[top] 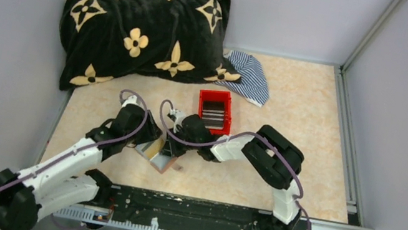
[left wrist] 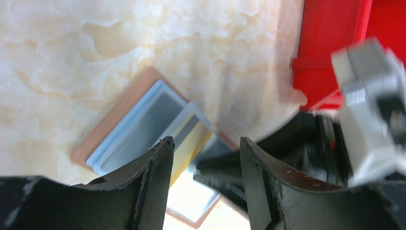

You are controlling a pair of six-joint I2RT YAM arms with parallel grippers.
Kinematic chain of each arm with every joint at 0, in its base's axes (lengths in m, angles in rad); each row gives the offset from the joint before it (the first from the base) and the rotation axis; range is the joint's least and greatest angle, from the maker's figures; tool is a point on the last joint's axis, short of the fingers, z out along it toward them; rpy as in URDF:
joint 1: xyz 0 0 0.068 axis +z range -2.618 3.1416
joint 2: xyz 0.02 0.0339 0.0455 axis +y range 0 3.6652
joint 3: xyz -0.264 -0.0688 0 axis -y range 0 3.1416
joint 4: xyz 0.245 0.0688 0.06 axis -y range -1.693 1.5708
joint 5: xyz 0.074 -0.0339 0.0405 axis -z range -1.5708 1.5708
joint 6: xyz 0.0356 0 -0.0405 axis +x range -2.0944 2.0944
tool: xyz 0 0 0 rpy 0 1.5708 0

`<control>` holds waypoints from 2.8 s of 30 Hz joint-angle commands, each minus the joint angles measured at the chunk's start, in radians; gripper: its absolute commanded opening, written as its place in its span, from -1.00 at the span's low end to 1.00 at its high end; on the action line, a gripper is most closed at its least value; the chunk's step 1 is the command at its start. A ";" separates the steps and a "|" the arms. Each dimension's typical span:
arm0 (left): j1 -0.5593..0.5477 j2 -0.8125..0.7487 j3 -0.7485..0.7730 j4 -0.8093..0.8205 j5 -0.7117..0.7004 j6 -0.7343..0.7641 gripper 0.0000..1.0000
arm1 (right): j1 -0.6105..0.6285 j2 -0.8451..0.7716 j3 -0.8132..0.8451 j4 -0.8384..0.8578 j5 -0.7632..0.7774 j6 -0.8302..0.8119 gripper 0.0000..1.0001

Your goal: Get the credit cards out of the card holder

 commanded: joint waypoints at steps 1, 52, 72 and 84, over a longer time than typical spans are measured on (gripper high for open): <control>0.057 0.161 0.111 0.083 -0.023 -0.009 0.19 | 0.054 -0.141 -0.060 0.022 0.051 -0.045 -0.68; 0.212 0.299 -0.122 0.331 0.335 0.069 0.04 | 0.070 -0.197 -0.055 -0.369 0.274 -0.234 -0.64; 0.213 0.051 0.015 0.270 0.406 0.034 -0.01 | 0.059 -0.242 0.044 -0.244 0.002 -0.068 -0.14; 0.213 -0.411 -0.267 0.094 0.298 -0.264 -0.06 | -0.047 -0.085 0.066 -0.075 -0.194 0.039 -0.15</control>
